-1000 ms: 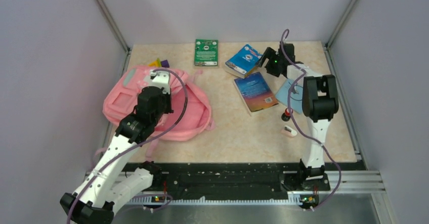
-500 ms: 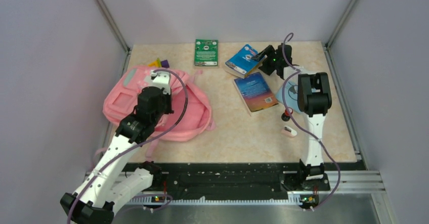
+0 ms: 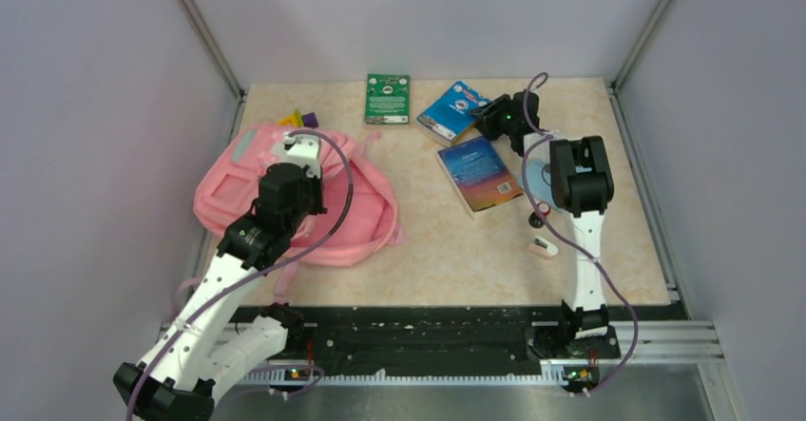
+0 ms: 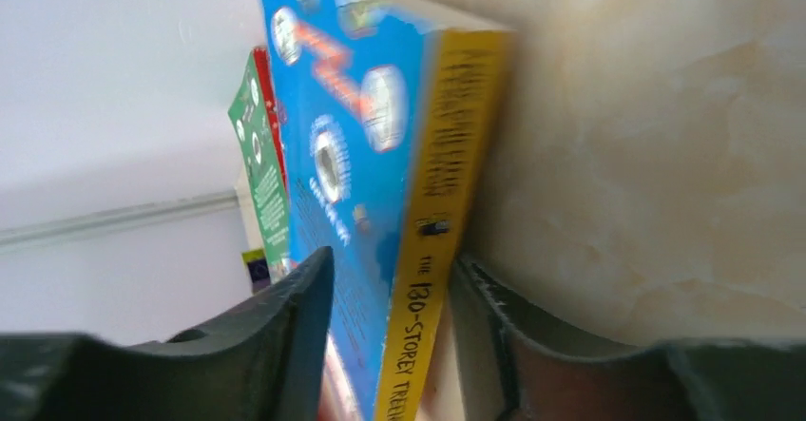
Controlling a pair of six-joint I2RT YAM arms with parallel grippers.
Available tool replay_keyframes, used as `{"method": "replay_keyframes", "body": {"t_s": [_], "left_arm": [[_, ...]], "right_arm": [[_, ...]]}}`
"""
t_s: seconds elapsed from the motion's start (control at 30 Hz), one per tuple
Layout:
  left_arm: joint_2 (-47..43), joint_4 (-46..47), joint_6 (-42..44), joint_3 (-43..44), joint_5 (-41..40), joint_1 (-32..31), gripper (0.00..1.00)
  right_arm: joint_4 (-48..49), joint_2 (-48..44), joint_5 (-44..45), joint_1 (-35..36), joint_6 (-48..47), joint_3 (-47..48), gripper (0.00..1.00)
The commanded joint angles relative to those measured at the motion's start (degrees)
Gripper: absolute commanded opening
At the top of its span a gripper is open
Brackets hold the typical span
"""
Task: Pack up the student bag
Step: Pick up the book from the center of the board, then place the book in the student bag.
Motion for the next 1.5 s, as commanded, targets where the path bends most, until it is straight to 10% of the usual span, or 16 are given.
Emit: {"method": "replay_keyframes", "body": {"t_s": [0.0, 0.33, 0.7, 1.1, 1.47], "left_arm": [[-2.1, 7.7, -0.5, 0.9, 0.5, 0.2, 0.0], [-3.1, 7.9, 0.1, 0.5, -0.8, 0.2, 0.0], [-3.8, 8.1, 0.1, 0.2, -1.2, 0.2, 0.0], [-4.0, 8.4, -0.9, 0.0, 1.4, 0.2, 0.0], [-5.5, 10.2, -1.7, -0.5, 6.2, 0.2, 0.0]], "right_arm": [[6.5, 1.8, -0.4, 1.3, 2.9, -0.1, 0.38], [17.8, -1.7, -0.9, 0.5, 1.2, 1.4, 0.0], [25.7, -17.9, -6.7, 0.4, 1.9, -14.2, 0.0], [7.8, -48.5, -8.5, 2.2, -11.7, -38.3, 0.0], [-2.1, -64.7, -6.8, 20.8, -10.5, -46.0, 0.0]]}}
